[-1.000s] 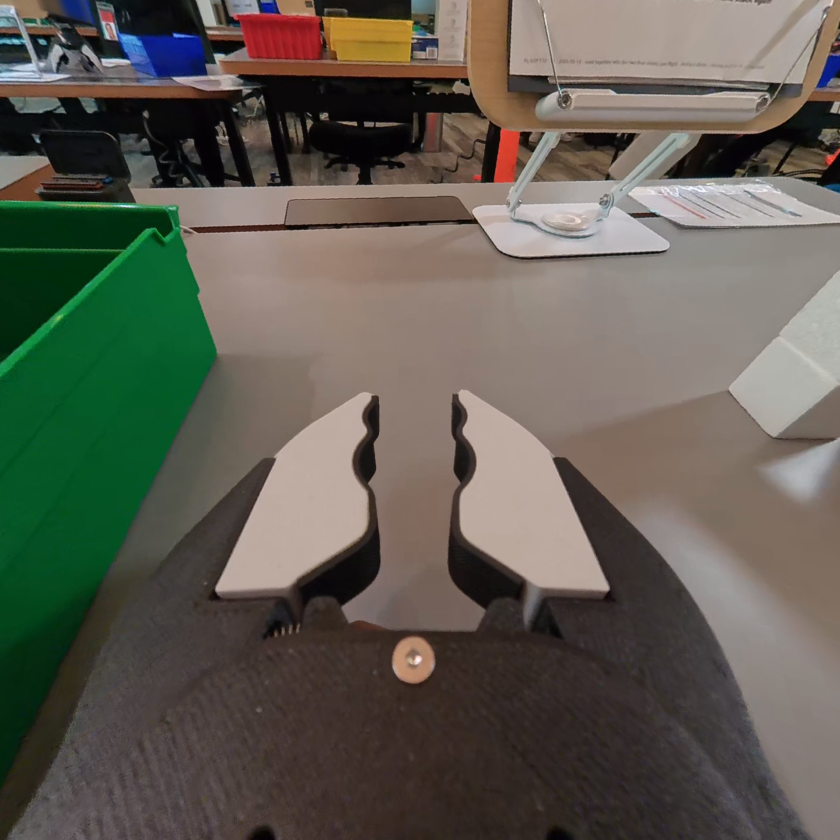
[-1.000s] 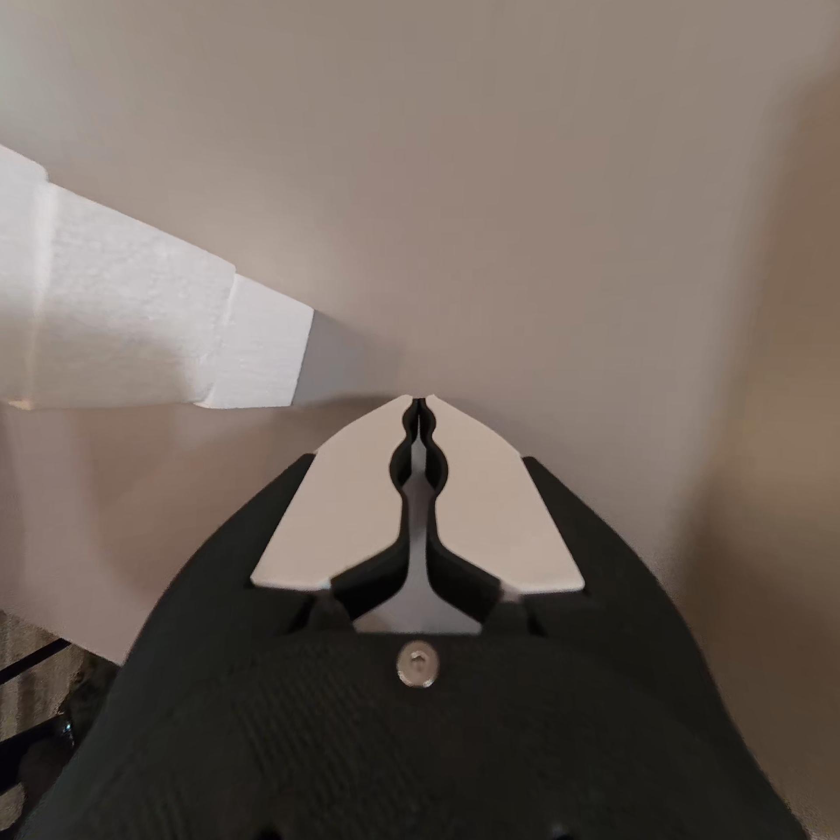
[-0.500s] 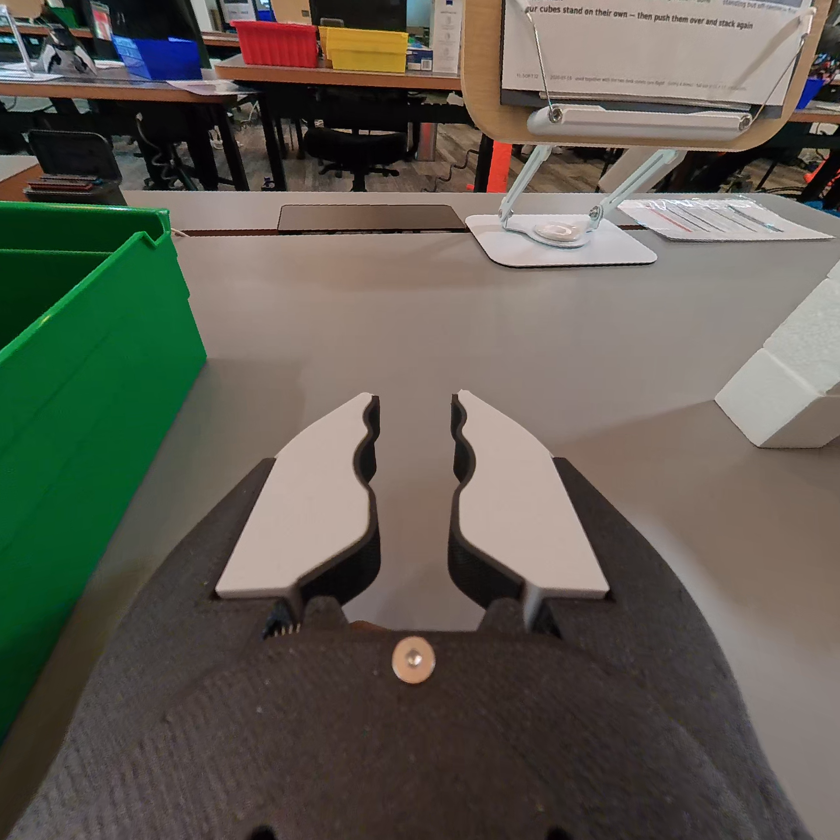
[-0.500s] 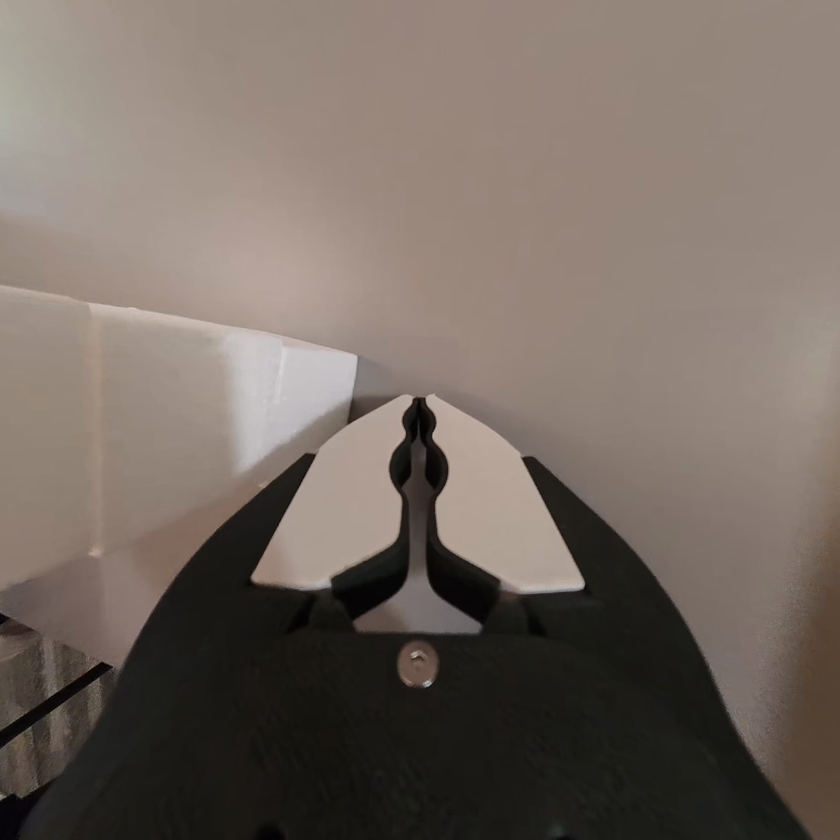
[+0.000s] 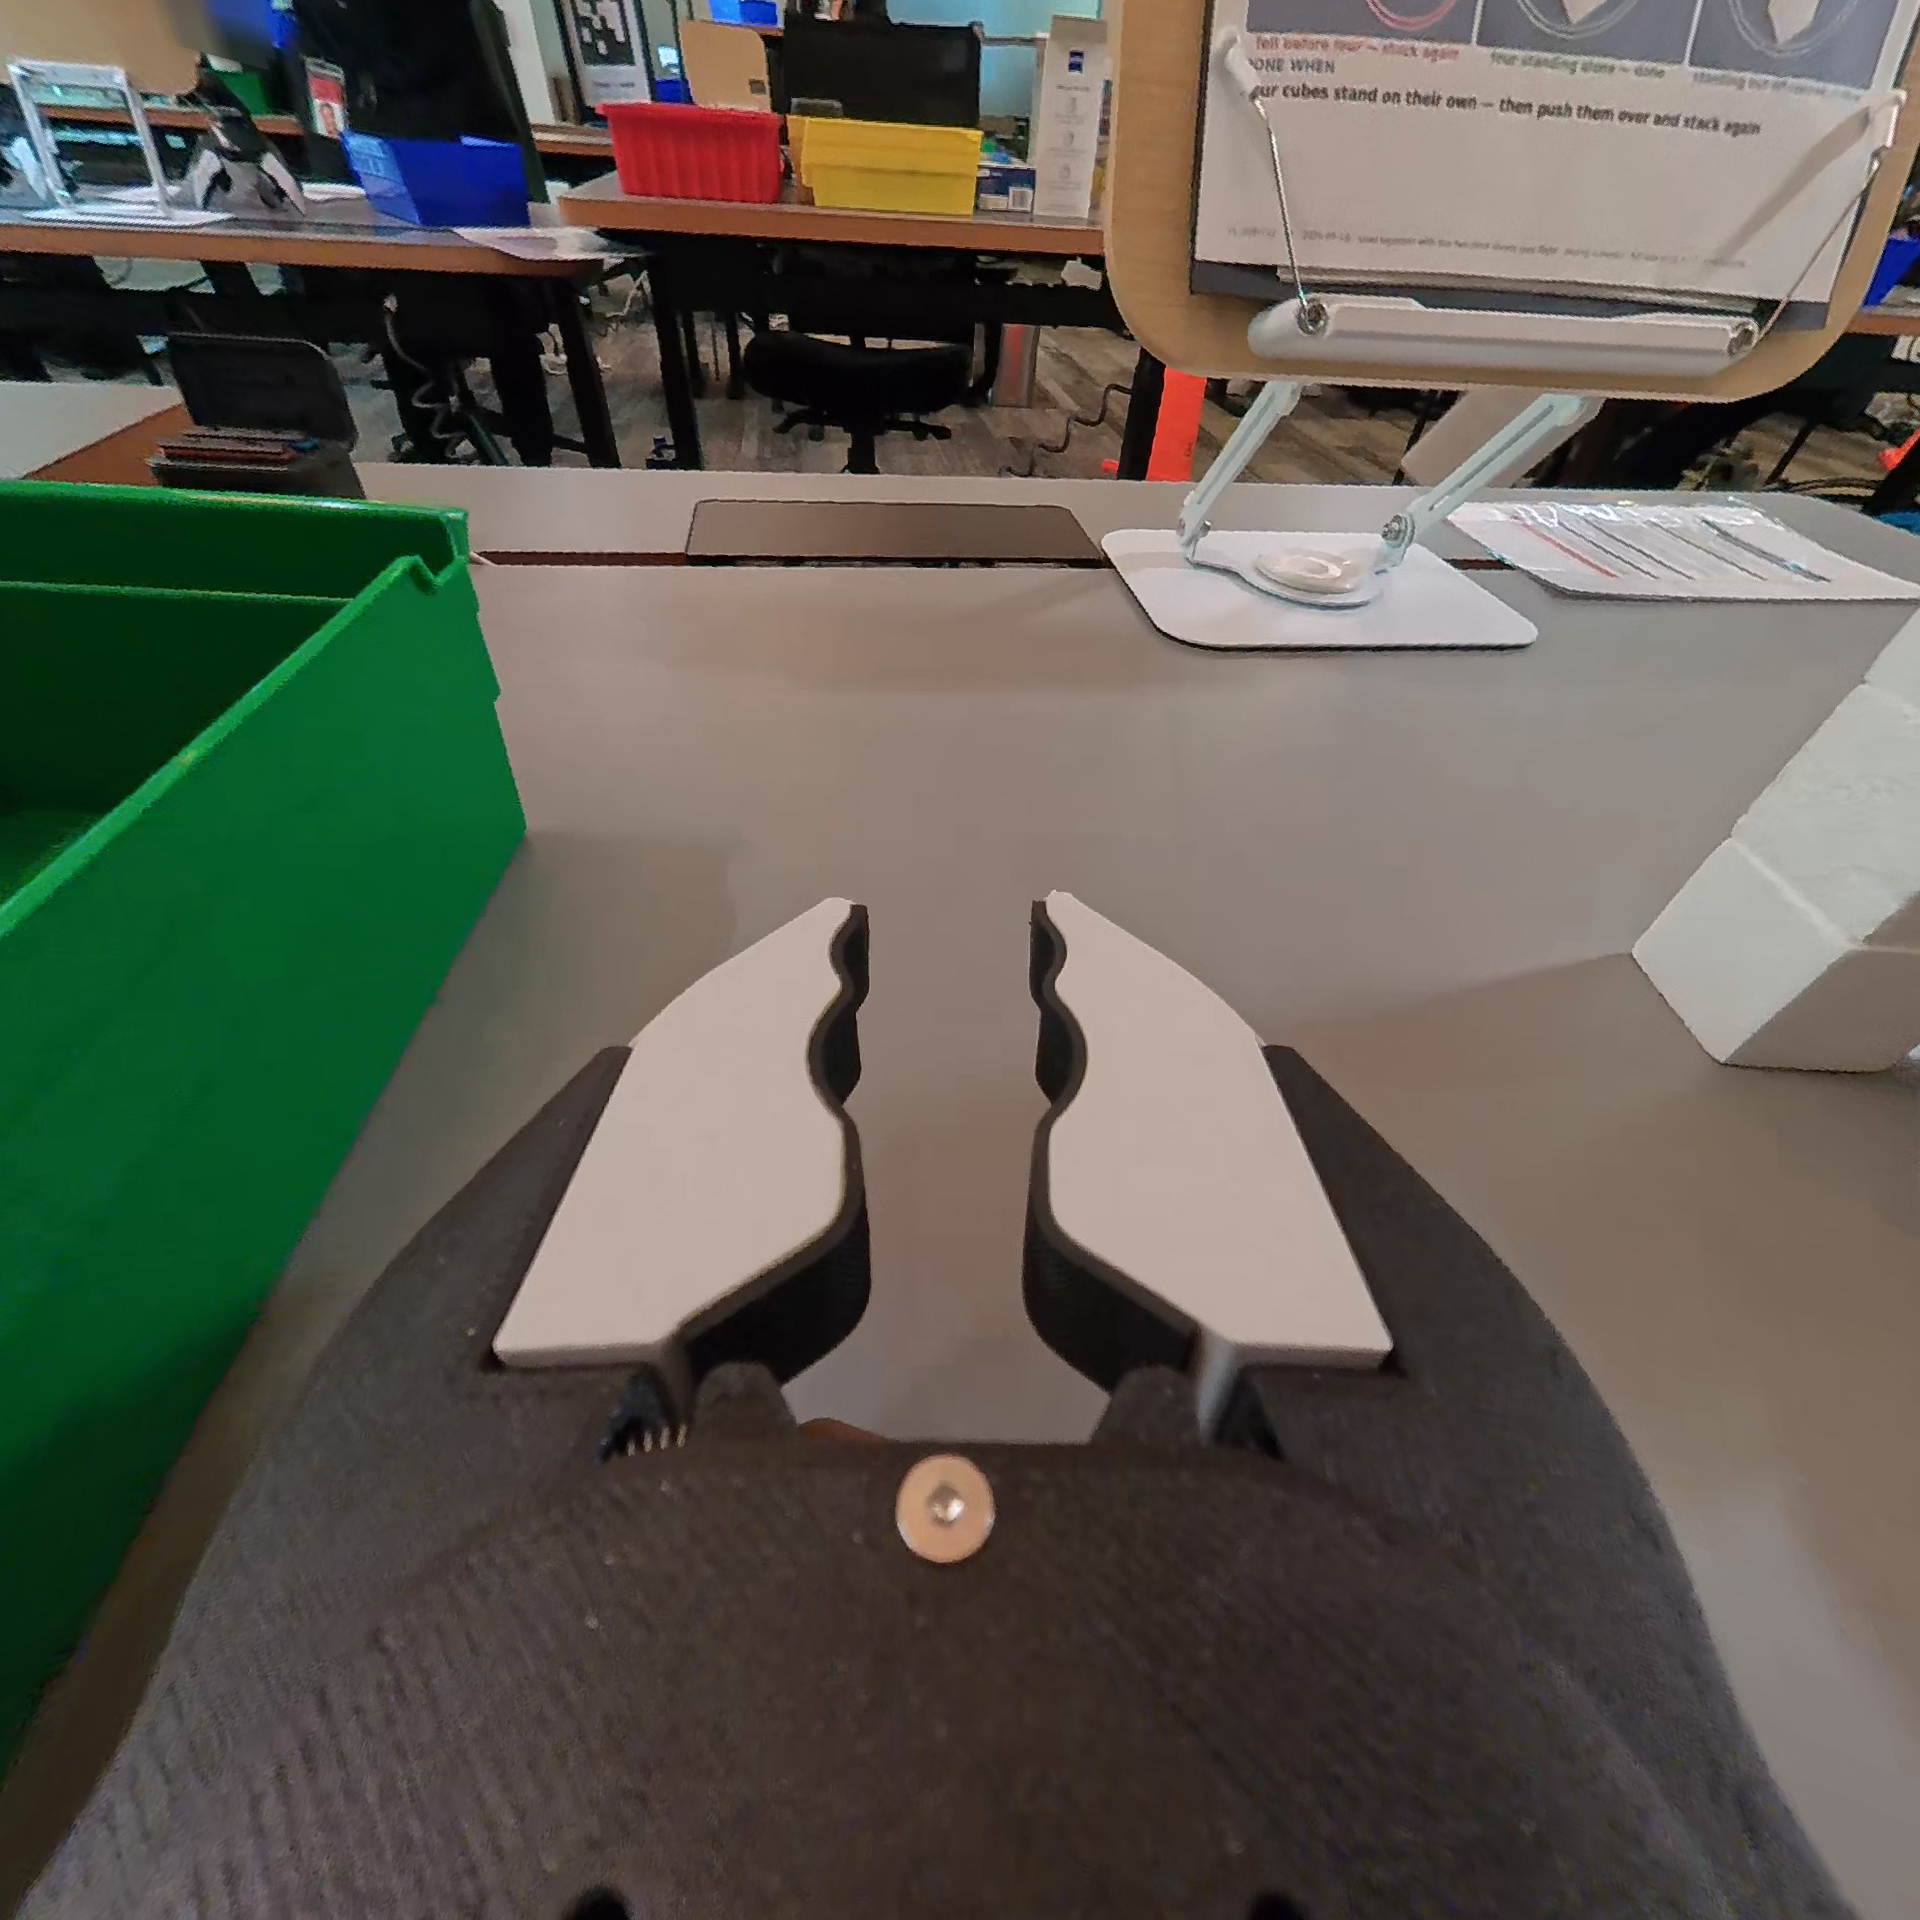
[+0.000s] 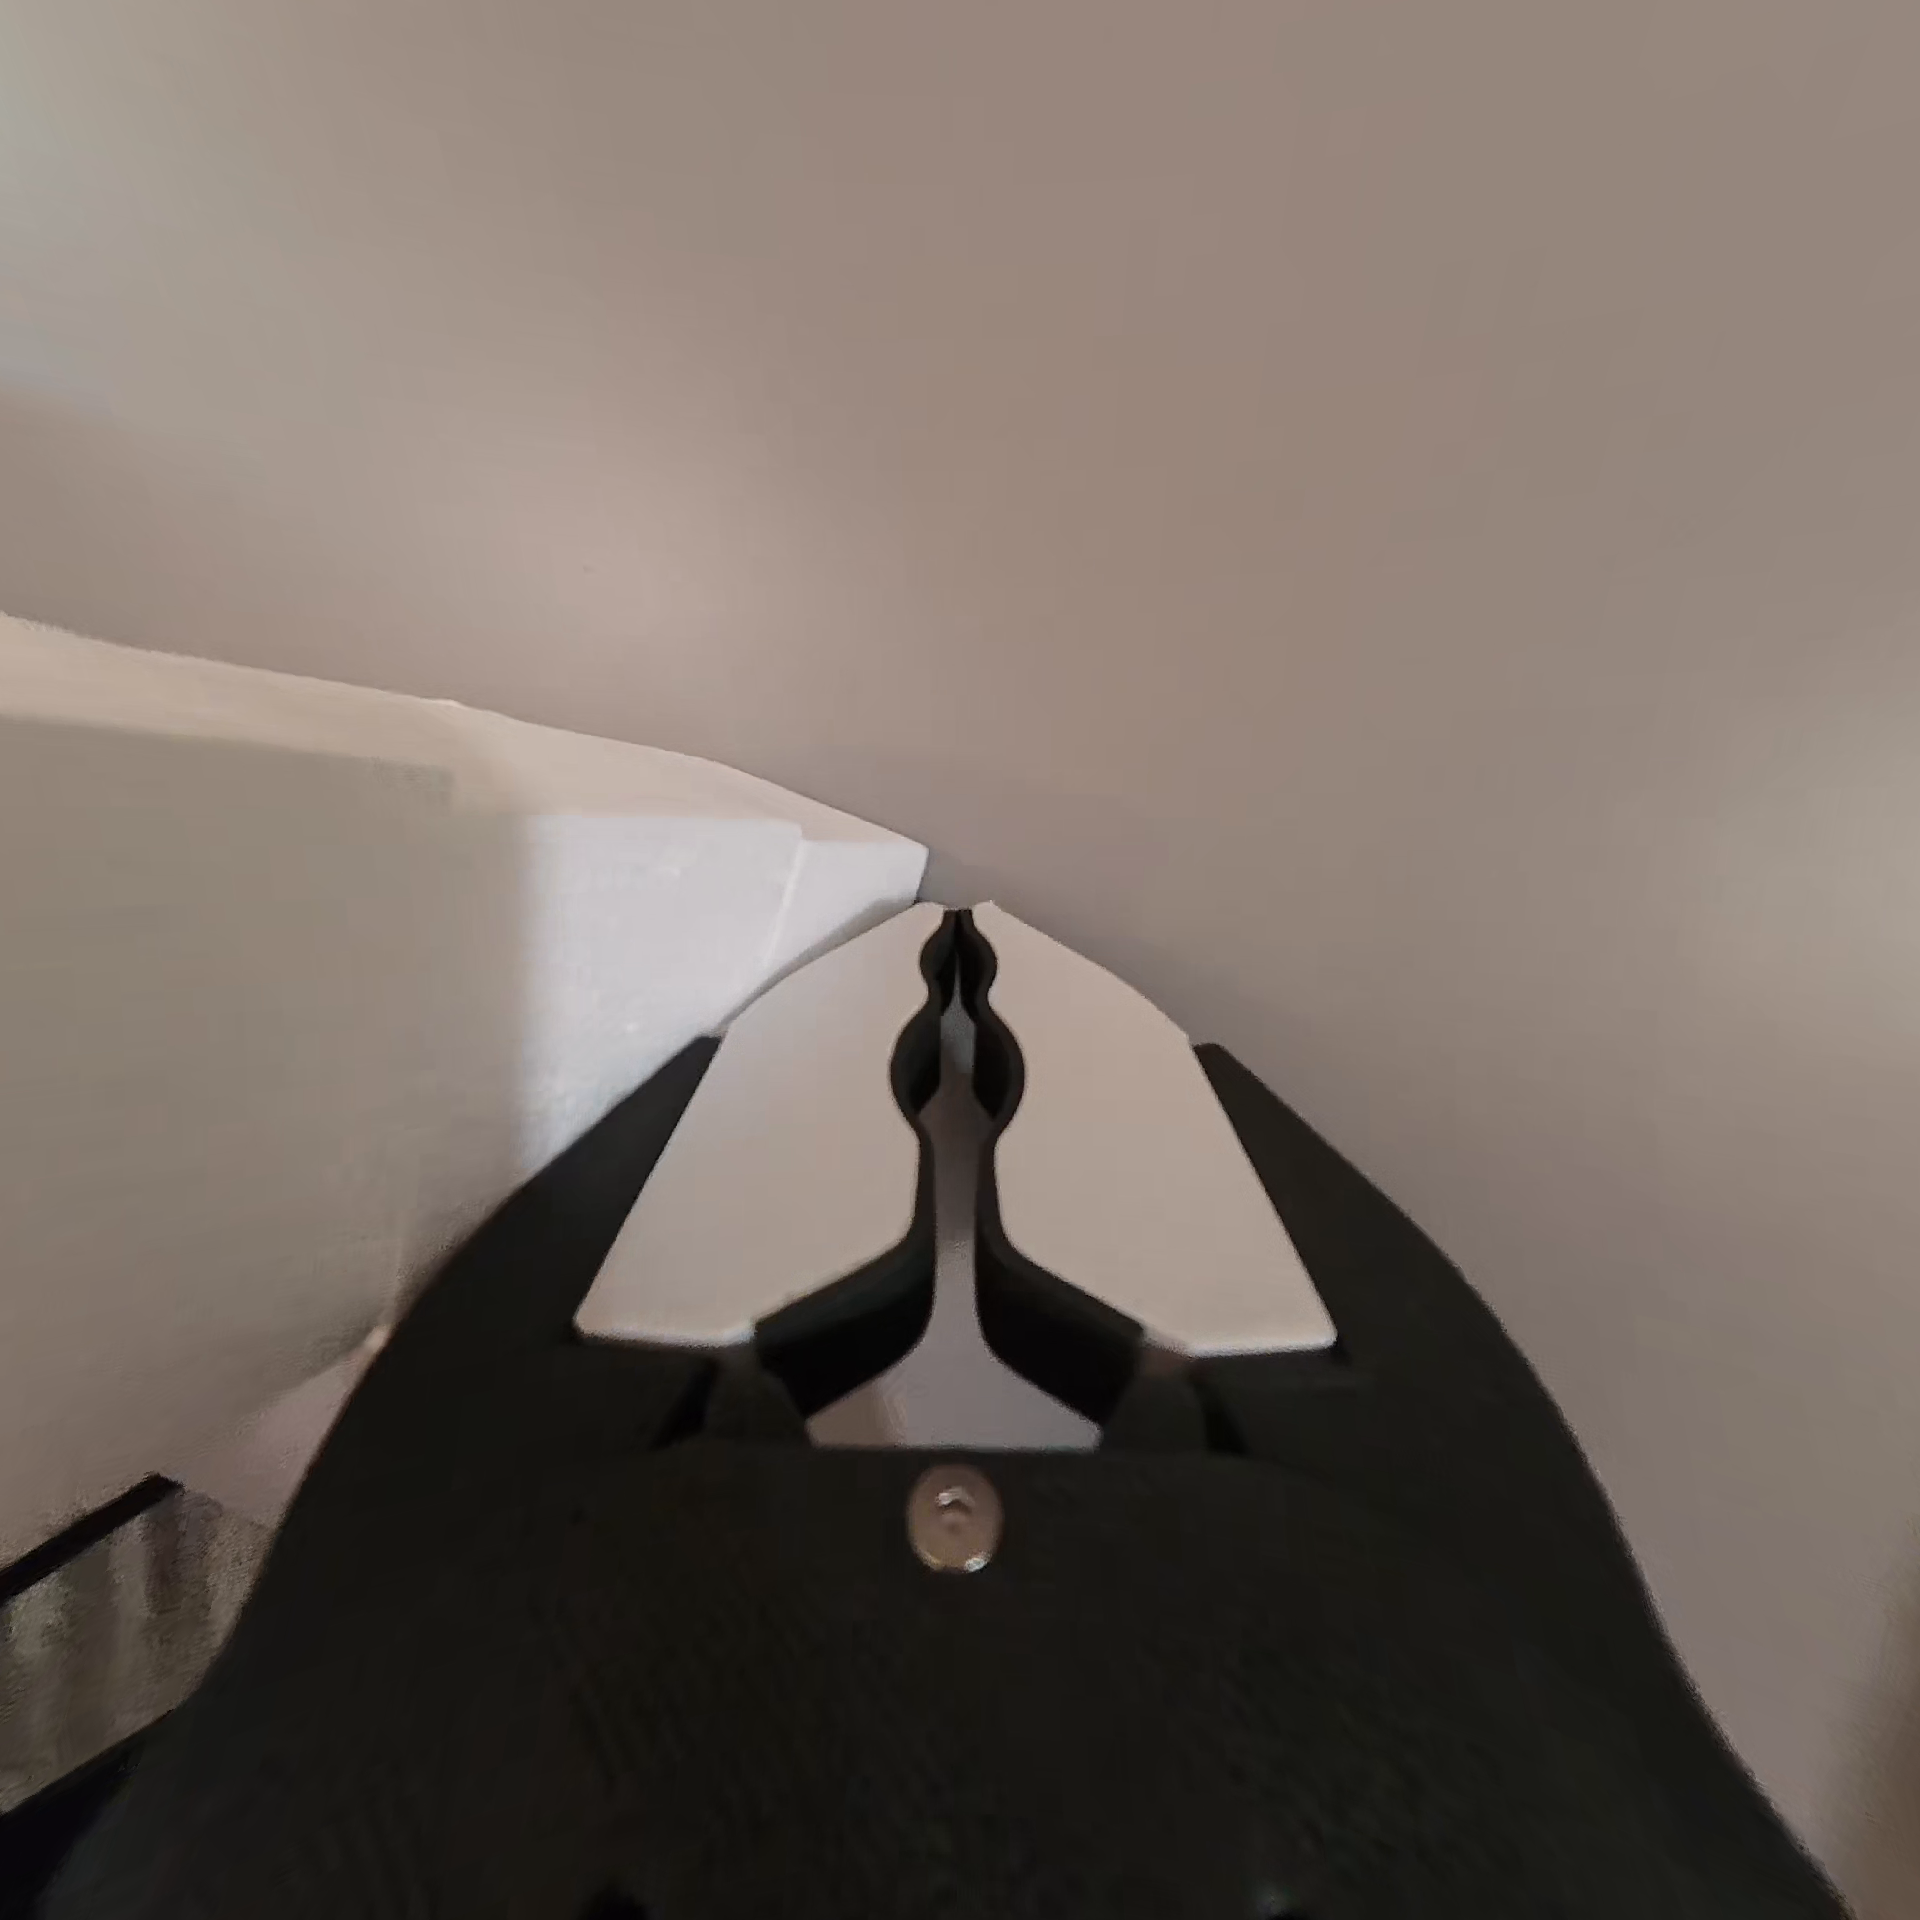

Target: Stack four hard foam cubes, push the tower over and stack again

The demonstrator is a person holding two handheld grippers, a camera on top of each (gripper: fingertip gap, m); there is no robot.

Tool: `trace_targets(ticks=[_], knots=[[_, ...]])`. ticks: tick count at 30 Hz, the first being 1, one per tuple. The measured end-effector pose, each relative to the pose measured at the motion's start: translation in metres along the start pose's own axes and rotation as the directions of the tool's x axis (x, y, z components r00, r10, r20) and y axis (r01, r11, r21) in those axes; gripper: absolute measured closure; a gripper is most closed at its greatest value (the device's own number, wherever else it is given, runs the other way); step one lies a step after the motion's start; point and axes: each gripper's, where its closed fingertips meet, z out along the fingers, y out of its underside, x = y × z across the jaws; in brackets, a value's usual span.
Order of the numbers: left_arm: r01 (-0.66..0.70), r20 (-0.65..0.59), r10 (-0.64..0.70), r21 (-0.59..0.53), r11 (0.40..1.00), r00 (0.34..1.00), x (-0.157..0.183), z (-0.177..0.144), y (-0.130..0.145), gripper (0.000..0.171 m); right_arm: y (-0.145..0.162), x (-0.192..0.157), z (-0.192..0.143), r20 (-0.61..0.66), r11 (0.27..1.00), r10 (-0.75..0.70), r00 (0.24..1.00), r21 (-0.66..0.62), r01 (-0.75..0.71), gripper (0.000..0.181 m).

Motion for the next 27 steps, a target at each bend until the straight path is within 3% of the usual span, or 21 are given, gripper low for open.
trace_targets(ticks=[6,13,19,21,27], knots=[[0.005,0.05,-0.008,0.044,0.999,0.999,-0.01,-0.003,-0.008,0.142,-0.011,-0.022,0.005,-0.041,0.997,-0.082,0.996,-0.021,0.081,0.181],[0.019,0.211,-0.061,0.196,0.98,0.976,-0.044,-0.022,-0.034,0.142,-0.023,-0.056,0.011,-0.06,0.985,-0.175,0.983,-0.024,0.174,0.181],[-0.048,0.404,-0.164,0.467,0.883,0.9,-0.089,-0.078,-0.084,0.145,-0.032,-0.075,0.003,-0.096,0.964,-0.265,0.959,0.007,0.267,0.181],[-0.051,0.413,-0.191,0.507,0.86,0.89,-0.096,-0.089,-0.092,0.146,-0.034,-0.079,-0.003,-0.068,0.964,-0.26,0.963,0.036,0.263,0.18],[-0.024,0.373,-0.161,0.445,0.895,0.914,-0.087,-0.071,-0.078,0.146,-0.03,-0.087,-0.031,0.152,0.953,-0.269,0.951,0.182,0.24,0.16]])
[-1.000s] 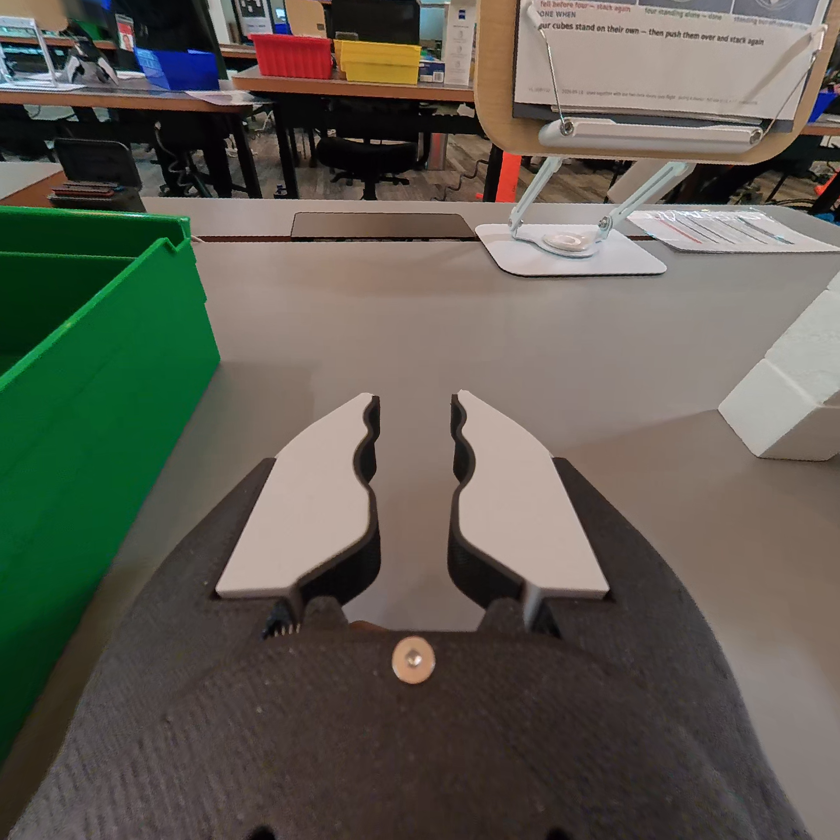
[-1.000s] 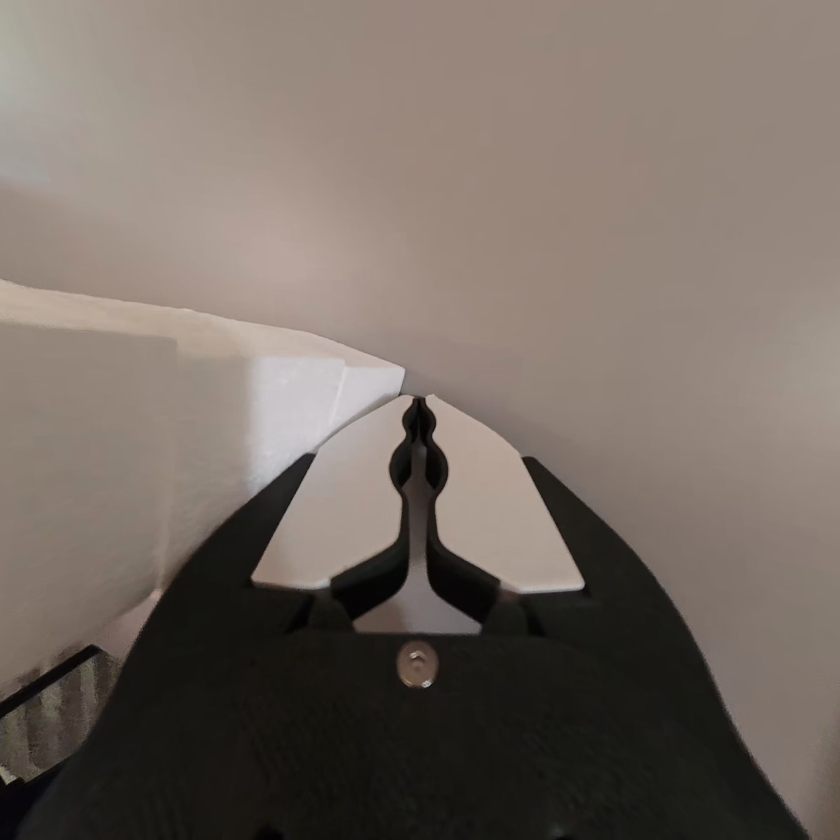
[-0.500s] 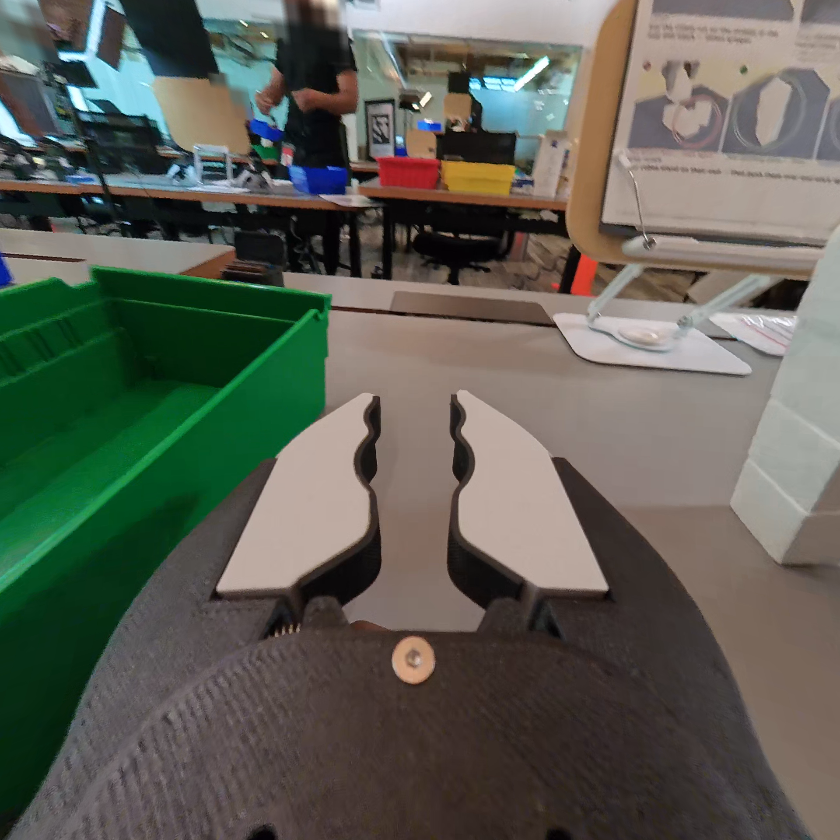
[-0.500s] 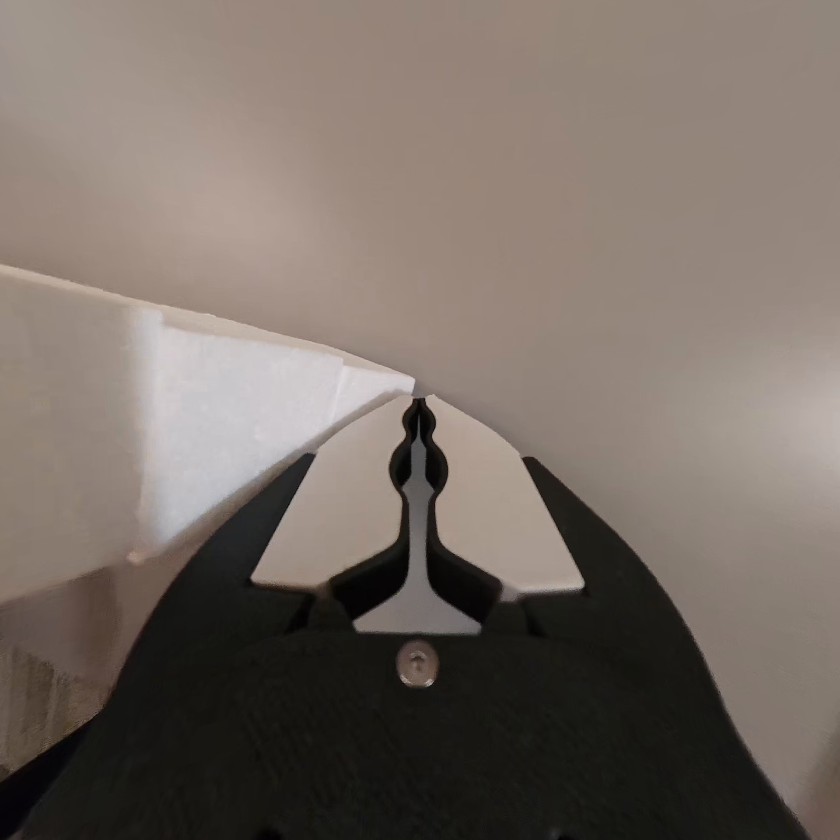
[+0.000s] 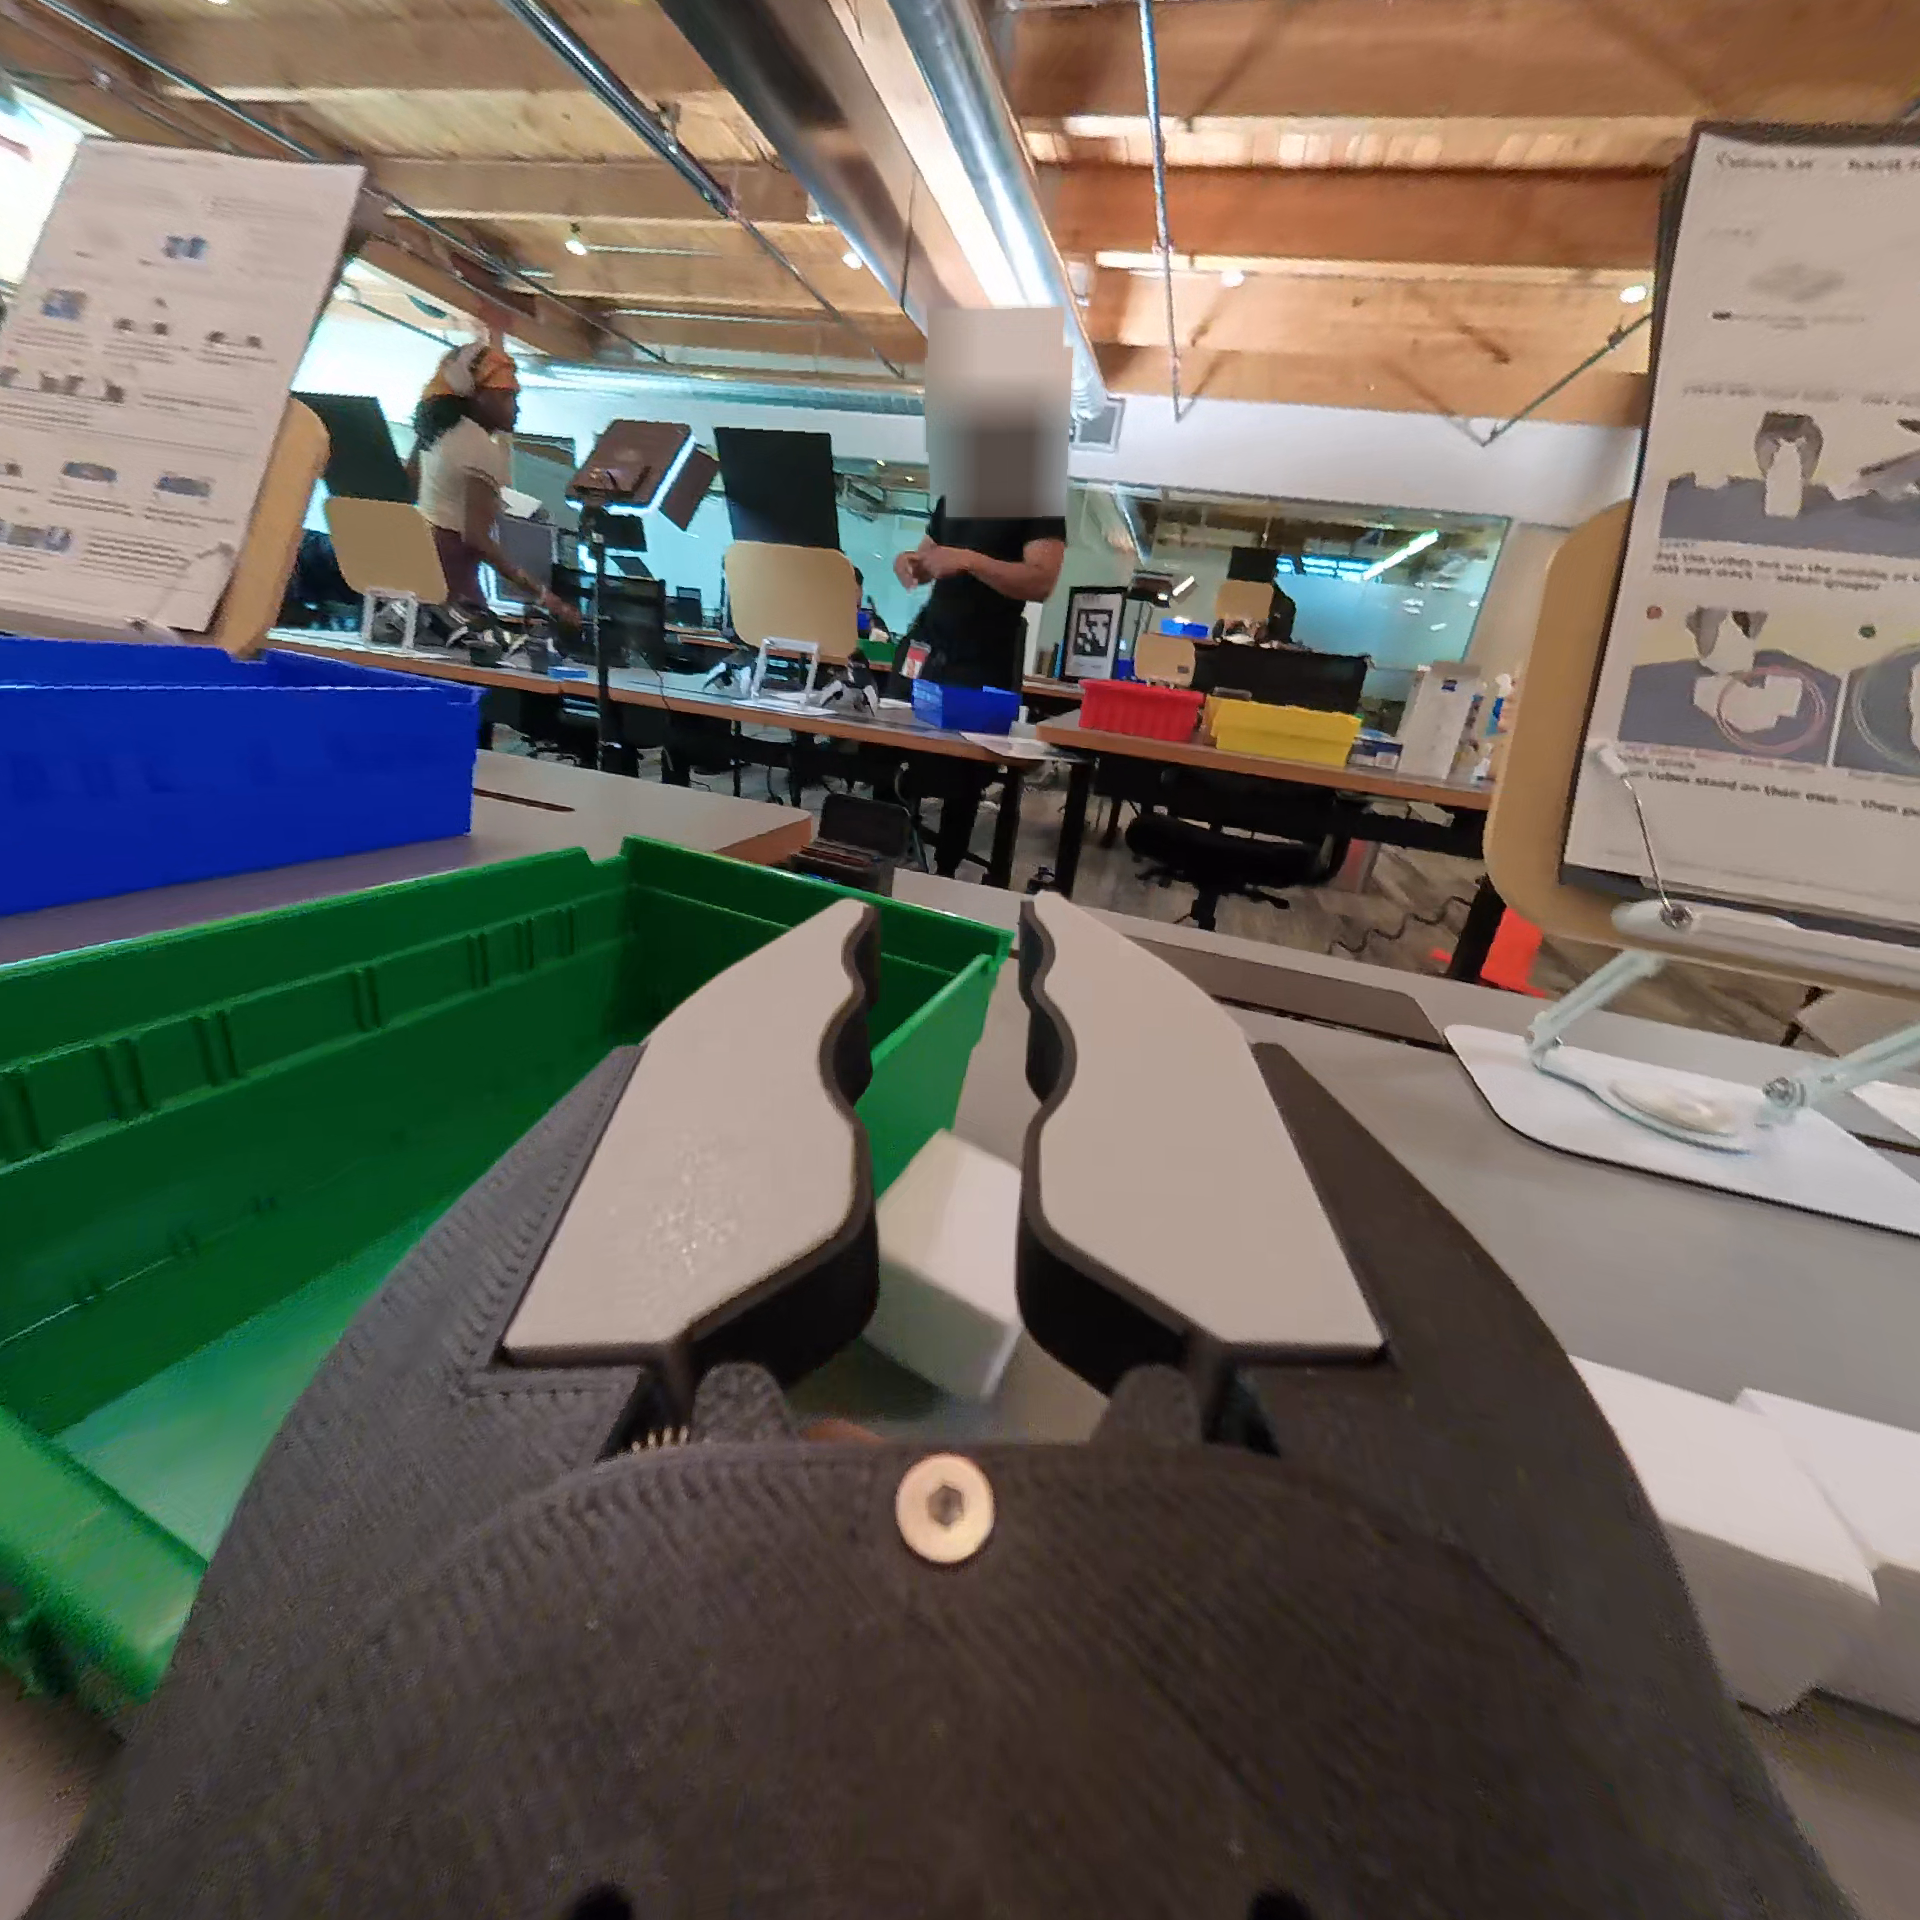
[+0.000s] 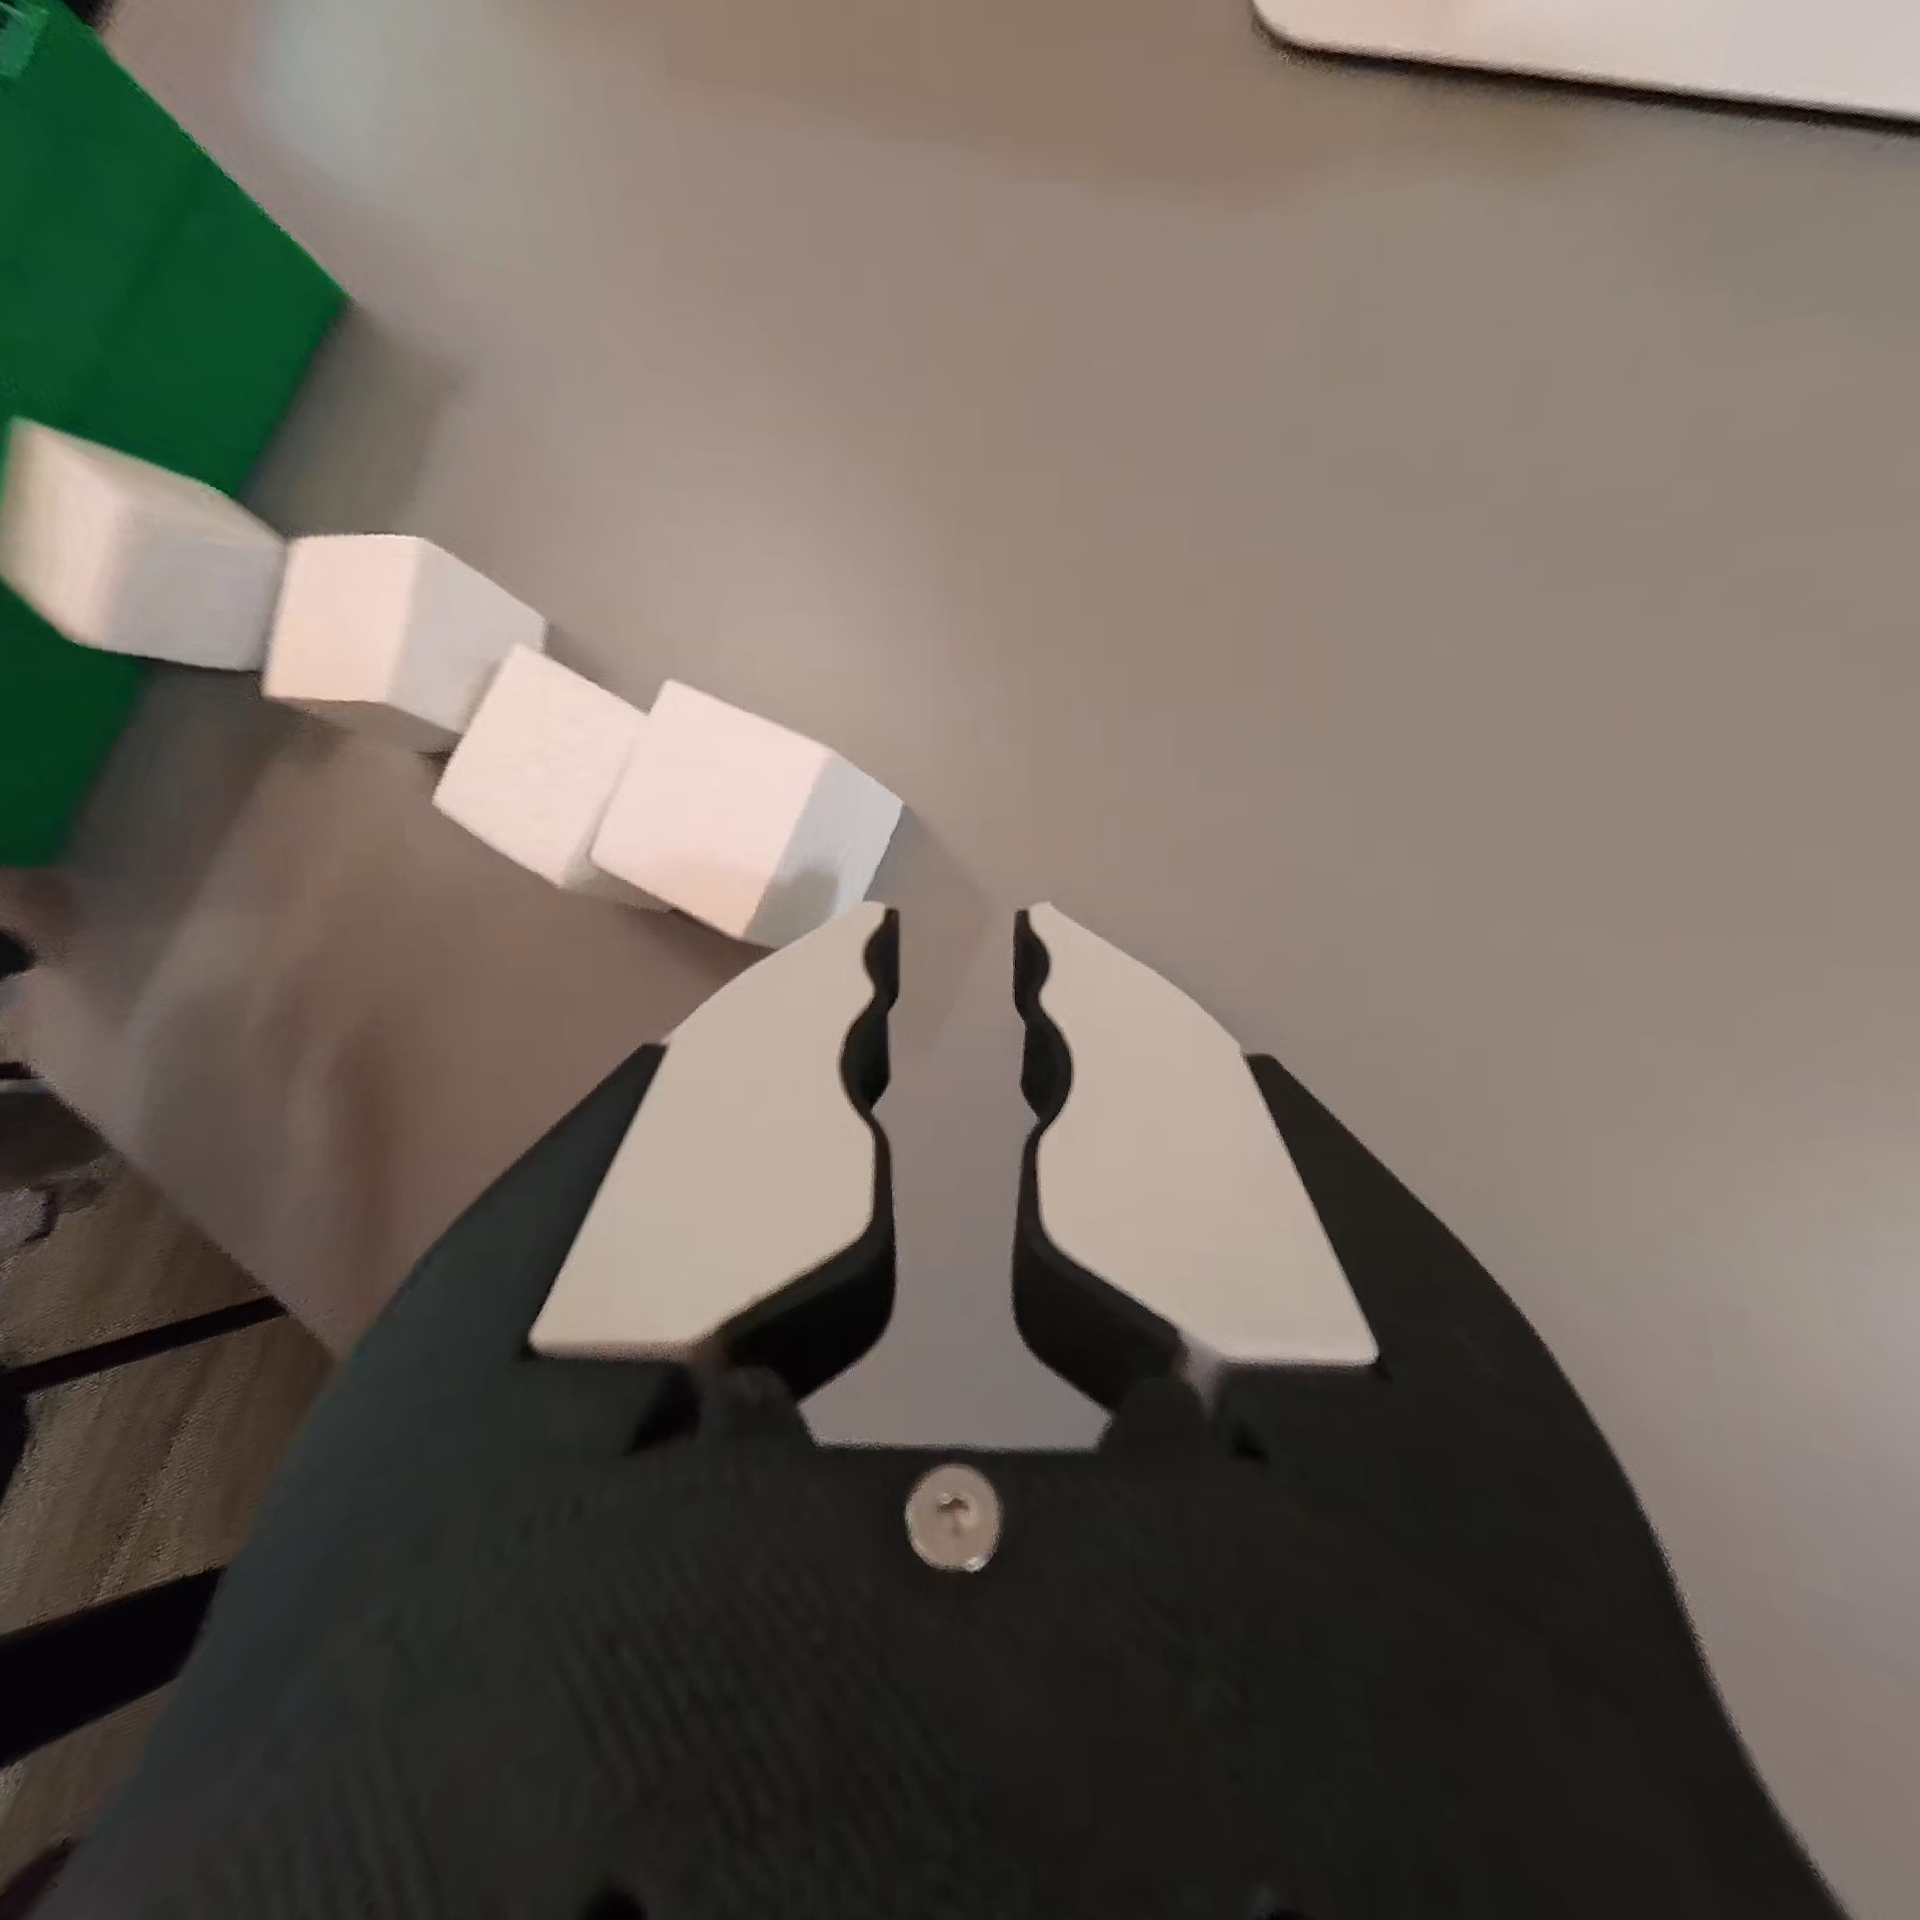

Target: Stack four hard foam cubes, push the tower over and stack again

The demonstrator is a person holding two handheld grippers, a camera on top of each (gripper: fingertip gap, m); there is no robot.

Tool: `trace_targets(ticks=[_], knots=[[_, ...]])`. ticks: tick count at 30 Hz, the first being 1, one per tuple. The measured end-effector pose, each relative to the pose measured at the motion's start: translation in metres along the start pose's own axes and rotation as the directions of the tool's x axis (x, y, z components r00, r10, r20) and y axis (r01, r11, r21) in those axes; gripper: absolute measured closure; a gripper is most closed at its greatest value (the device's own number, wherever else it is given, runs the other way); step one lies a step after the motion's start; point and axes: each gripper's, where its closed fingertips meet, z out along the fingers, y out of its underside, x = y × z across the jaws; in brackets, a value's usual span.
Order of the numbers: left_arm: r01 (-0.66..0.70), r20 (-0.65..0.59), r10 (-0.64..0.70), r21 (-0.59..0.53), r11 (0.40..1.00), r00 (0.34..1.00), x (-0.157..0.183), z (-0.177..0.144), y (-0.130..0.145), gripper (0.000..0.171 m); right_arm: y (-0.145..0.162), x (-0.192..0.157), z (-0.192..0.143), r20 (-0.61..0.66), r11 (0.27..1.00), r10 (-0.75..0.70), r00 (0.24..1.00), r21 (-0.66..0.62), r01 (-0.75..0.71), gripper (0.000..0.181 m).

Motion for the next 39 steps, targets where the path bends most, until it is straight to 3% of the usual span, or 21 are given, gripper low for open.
trace_targets(ticks=[3,5,7,10,13,15,19,22,24,30,35,39], knots=[[-0.026,-0.021,0.026,0.013,1.0,0.999,0.006,-0.001,-0.002,0.149,0.002,-0.003,-0.019,0.135,0.987,-0.113,0.984,0.131,0.095,0.149],[-0.023,-0.024,0.023,0.026,0.999,0.999,0.005,-0.003,-0.005,0.149,0.009,-0.002,-0.032,0.209,0.97,-0.184,0.96,0.198,0.142,0.155],[0.002,-0.045,-0.001,0.02,1.0,0.999,0.007,-0.004,-0.005,0.149,0.019,0.005,-0.04,0.255,0.96,-0.199,0.946,0.243,0.136,0.173],[0.037,-0.109,-0.041,-0.031,0.999,0.993,0.022,-0.008,0.004,0.149,0.023,0.026,-0.047,0.302,0.948,-0.111,0.947,0.319,0.009,0.181],[0.024,-0.204,-0.046,-0.11,0.994,0.978,0.052,-0.014,0.018,0.149,0.005,0.033,-0.061,0.46,0.912,-0.011,0.888,0.369,-0.18,0.169],[-0.04,-0.279,-0.01,-0.171,0.984,0.96,0.075,-0.02,0.031,0.149,-0.003,0.034,-0.066,0.495,0.883,-0.024,0.868,0.418,-0.214,0.162],[-0.178,-0.421,0.031,-0.314,0.933,0.907,0.11,-0.032,0.069,0.142,0.0,0.012,-0.052,0.427,0.859,-0.305,0.852,0.51,0.051,0.123],[-0.239,-0.471,0.047,-0.356,0.903,0.881,0.115,-0.035,0.087,0.142,0.006,-0.008,-0.03,0.265,0.741,-0.587,0.765,0.557,0.375,0.121],[-0.244,-0.467,0.048,-0.371,0.896,0.883,0.109,-0.036,0.092,0.142,0.006,-0.014,-0.013,0.183,0.67,-0.683,0.707,0.543,0.507,0.122],[-0.198,-0.466,-0.046,-0.461,0.865,0.884,0.097,-0.045,0.102,0.141,-0.003,-0.045,0.017,0.359,0.7,-0.699,0.618,0.517,0.492,0.11],[-0.247,-0.49,-0.014,-0.464,0.851,0.872,0.104,-0.043,0.108,0.14,-0.007,-0.049,0.037,0.391,0.705,-0.707,0.589,0.458,0.542,0.114],[-0.265,-0.512,0.009,-0.429,0.863,0.859,0.108,-0.048,0.104,0.142,-0.004,-0.051,0.043,0.397,0.7,-0.713,0.578,0.429,0.57,0.107]])
